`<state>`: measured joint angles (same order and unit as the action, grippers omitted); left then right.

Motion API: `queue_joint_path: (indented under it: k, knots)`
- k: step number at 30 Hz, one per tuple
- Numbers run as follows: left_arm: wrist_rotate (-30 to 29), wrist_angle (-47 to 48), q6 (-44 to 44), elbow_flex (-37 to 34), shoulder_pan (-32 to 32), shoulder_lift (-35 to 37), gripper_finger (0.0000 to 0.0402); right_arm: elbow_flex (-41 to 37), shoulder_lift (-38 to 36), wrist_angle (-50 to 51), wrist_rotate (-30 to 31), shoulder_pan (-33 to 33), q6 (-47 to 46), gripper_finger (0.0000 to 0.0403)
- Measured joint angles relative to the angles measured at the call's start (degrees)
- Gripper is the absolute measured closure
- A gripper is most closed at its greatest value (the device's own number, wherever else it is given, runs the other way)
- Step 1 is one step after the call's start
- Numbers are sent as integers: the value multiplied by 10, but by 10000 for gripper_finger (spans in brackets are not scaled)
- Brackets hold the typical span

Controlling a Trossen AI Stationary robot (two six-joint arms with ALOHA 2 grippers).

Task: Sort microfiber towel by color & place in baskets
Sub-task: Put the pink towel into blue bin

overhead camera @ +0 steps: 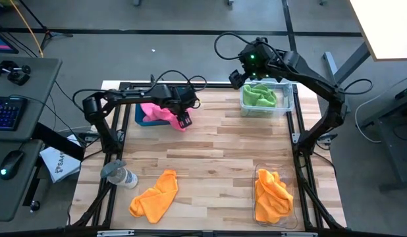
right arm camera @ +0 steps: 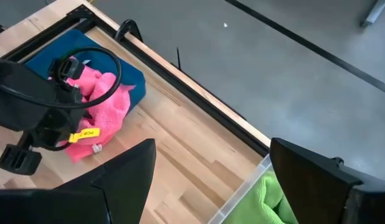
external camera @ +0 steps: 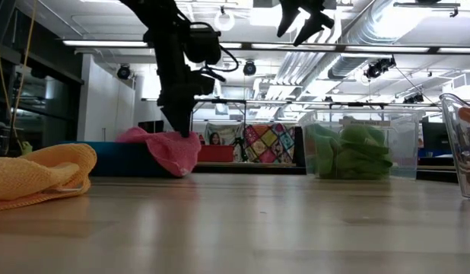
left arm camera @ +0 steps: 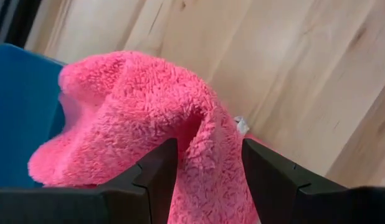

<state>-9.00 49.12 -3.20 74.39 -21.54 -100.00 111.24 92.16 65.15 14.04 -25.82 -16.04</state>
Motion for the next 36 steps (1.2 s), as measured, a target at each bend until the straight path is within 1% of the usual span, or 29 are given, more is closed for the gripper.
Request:
queue_joint_path:
  k: [4, 7, 9, 12, 13, 17, 21, 23, 26, 28, 30, 33, 36]
  knots:
    - [0, -11, 10, 0, -2, -5, 237, 0, 0, 0, 6, 0, 0, 91]
    - [0, -9, 20, 0, -2, -12, 261, 0, 0, 0, 6, 0, 0, 91]
    - [0, -8, 28, 0, -2, -12, 297, 0, 0, 0, 6, 0, 0, 91]
    - [0, -13, 37, 0, -2, -9, 375, 0, 0, 0, 8, 0, 0, 92]
    - [-1, -13, 37, -1, -2, -5, 387, 0, 0, 0, 11, 0, 0, 92]
    - [-16, -20, 43, -1, -5, 31, 398, 0, 0, -1, 23, 0, 5, 92]
    - [-31, -5, 45, -1, -16, 97, 400, 0, 0, -3, 23, 0, 6, 92]
    - [-67, 10, 44, -1, -23, 141, 401, 0, 0, -3, 23, 0, 9, 92]
    - [-144, 29, 39, -5, -40, 205, 401, 0, 0, -3, 24, 0, 11, 92]
    - [-167, 32, 27, -14, -62, 241, 401, 0, 0, -6, 24, 0, 11, 92]
    - [-168, 32, 20, -36, -85, 266, 401, 0, 0, -13, 24, 0, 11, 92]
    - [-166, 36, -4, -90, -112, 287, 401, 0, 0, -21, 24, 0, 11, 92]
    - [-132, 20, -39, -160, -124, 297, 401, 0, 0, -26, 24, 0, 19, 92]
